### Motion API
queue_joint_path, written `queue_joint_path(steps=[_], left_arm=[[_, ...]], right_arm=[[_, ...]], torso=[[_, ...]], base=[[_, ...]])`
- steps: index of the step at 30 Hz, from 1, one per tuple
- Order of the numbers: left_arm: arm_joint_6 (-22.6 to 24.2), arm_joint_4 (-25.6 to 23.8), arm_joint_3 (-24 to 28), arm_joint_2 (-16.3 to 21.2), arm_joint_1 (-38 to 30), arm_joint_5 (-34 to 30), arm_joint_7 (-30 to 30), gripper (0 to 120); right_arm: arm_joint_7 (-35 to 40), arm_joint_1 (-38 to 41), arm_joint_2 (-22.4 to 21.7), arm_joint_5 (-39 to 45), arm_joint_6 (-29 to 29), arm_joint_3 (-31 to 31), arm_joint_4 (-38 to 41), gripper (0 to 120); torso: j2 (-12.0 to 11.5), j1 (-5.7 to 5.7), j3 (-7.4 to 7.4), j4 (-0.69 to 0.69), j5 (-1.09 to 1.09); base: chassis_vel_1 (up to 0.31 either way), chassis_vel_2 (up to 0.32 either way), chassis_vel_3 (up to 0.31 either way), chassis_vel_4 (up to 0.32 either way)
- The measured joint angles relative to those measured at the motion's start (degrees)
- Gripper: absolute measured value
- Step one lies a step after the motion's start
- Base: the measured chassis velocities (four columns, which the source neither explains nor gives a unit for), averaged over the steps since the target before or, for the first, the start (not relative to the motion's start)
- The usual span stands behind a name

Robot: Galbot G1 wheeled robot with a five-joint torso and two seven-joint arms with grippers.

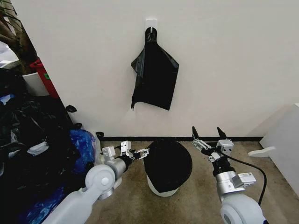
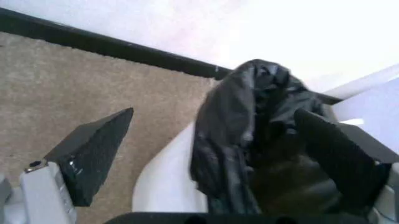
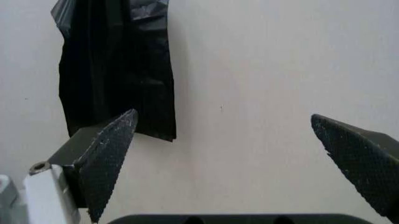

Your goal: Place the garbage bag over the trash bin.

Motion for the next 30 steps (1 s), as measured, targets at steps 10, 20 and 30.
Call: queue_joint_path(steps=[10, 20, 30], left_arm=[[0.6, 1.9, -0.8, 0.4, 0.9, 1.1, -0.4, 100], [0.3, 3.2, -1.2, -0.3, 1.9, 2.2, -0.9, 100], [-0.1, 5.0, -1.3, -0.5, 3.0, 3.5, -0.4, 100]], right_arm=[[-0.1, 0.4, 0.1, 0.1, 0.1, 0.1, -1.2, 100], [-0.1, 0.5, 0.1, 0.3, 0.2, 0.1, -1.7, 100], [-0.1, 0.3, 0.1, 0.4, 0.3, 0.4, -1.6, 100]], torso=[[0.0, 0.0, 0.0, 0.01, 0.0], [0.0, 0.0, 0.0, 0.01, 0.0], [0.0, 0.0, 0.0, 0.01, 0.0]], base=[[0.0, 0.0, 0.0, 0.0], [0.0, 0.0, 0.0, 0.0], [0.0, 0.0, 0.0, 0.0]])
